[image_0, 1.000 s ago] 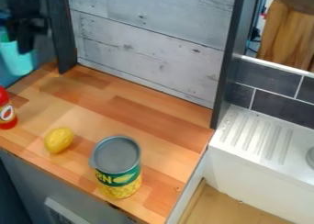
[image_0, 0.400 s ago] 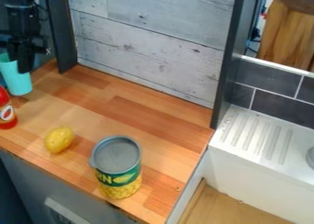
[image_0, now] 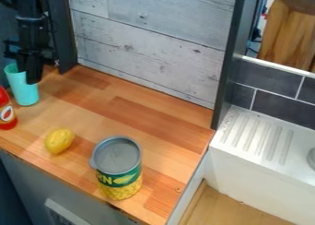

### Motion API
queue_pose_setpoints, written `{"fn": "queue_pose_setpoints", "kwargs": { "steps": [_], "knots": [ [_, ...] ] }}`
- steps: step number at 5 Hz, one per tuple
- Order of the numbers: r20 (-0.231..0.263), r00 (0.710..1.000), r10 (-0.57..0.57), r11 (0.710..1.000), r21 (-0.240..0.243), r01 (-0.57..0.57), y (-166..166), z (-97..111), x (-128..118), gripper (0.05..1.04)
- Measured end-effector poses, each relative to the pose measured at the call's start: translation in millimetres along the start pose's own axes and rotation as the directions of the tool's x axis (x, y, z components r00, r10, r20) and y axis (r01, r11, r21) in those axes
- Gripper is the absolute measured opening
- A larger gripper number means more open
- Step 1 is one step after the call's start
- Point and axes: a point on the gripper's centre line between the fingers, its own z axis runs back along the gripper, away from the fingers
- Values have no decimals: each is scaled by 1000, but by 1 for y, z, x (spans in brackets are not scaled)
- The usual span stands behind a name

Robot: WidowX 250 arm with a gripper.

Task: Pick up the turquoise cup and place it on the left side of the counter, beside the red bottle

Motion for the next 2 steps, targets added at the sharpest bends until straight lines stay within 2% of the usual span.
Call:
{"fn": "queue_pose_setpoints", "kwargs": {
  "steps": [1,2],
  "knots": [
    [7,1000,10,1000,-2,-10,1,-2,2,128],
    [1,1000,25,1000,-13,-25,-2,-10,1,335]
  ]
}}
